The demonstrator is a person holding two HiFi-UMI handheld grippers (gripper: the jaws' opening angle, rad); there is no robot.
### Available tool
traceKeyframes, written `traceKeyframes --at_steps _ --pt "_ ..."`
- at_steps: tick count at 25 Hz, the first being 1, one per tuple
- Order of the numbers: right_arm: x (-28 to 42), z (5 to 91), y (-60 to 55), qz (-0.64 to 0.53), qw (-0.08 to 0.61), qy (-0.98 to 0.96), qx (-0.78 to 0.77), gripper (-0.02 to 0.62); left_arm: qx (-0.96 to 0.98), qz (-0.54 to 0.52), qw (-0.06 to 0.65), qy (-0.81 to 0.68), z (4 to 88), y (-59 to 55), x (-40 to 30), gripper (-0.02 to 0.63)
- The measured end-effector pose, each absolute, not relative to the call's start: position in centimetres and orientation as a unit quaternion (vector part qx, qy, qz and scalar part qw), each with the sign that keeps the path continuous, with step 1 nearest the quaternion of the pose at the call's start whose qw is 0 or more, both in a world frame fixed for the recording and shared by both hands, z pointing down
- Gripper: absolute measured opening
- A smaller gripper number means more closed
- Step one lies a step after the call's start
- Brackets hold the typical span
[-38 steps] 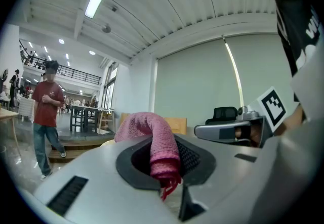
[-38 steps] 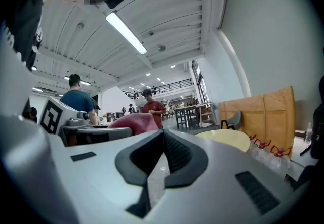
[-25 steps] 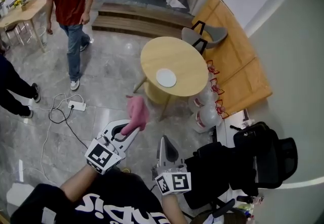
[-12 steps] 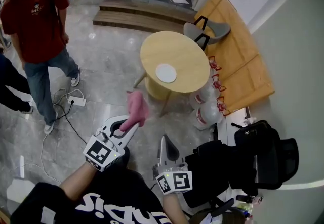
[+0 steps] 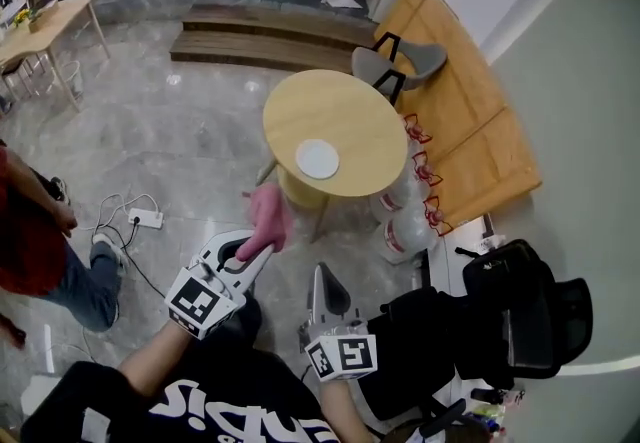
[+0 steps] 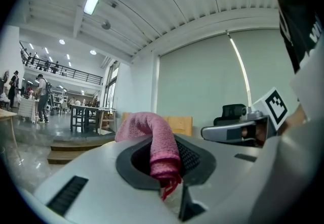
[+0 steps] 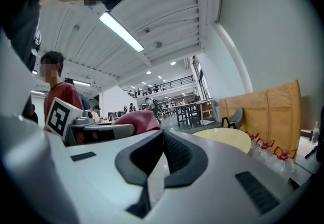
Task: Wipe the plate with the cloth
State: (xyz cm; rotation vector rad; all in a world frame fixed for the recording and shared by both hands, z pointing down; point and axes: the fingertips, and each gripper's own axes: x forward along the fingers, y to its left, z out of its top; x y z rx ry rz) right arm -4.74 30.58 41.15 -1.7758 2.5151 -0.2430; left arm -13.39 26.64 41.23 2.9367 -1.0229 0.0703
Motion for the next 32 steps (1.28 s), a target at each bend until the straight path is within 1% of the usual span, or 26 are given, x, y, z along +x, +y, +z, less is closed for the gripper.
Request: traceKeyframes --at_steps 8,23,32 --pt "-3.1 41.6 24.8 -0.099 0.045 0.8 -0.59 0.021 0.947 0.042 0.036 -0.316 41.1 20.9 -11.6 0.052" --pt "-2.9 41.5 12.9 -0.1 0.044 0.784 -0.611 0.021 0.957 0.045 0.038 -0.285 41.2 9.1 -11.3 0.052" --pt "-1.9 42.4 9.6 -0.108 0.029 0.766 -0.634 0.021 0.967 0.04 0.034 -0.25 42.1 5.2 -10.1 0.052"
